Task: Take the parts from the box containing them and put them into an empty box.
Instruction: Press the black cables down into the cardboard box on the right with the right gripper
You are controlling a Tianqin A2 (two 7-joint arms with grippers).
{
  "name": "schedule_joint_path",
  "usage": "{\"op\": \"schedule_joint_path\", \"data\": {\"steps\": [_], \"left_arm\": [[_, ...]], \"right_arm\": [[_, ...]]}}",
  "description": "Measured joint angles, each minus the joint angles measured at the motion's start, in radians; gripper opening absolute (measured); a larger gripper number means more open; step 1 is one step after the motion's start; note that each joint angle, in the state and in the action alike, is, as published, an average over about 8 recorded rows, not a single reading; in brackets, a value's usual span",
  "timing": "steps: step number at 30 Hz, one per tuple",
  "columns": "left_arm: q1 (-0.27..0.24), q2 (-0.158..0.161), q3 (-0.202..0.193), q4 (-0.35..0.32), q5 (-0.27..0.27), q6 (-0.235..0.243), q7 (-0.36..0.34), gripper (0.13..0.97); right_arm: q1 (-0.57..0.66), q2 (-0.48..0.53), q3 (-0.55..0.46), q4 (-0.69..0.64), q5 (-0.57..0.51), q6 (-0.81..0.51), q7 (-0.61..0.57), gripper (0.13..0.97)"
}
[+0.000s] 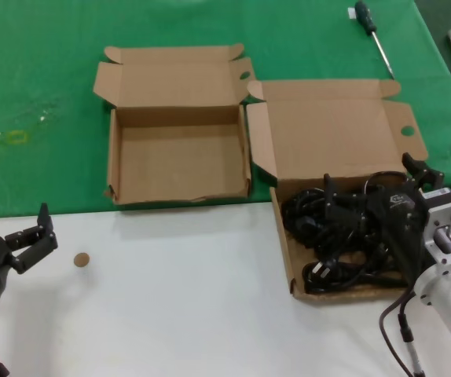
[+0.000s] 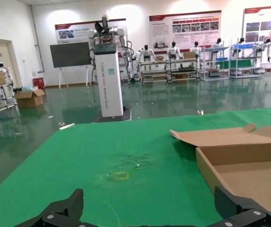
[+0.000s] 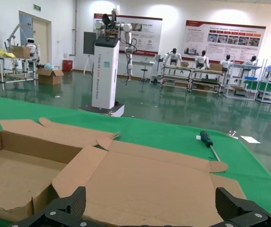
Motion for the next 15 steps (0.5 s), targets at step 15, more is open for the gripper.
{"op": "schedule_joint_path", "data": {"steps": [15], "left_arm": [[0.0,0.0,0.0,0.0,0.0,0.0,0.0,0.966]], "right_arm": [[0.0,0.0,0.0,0.0,0.0,0.0,0.0,0.966]]}}
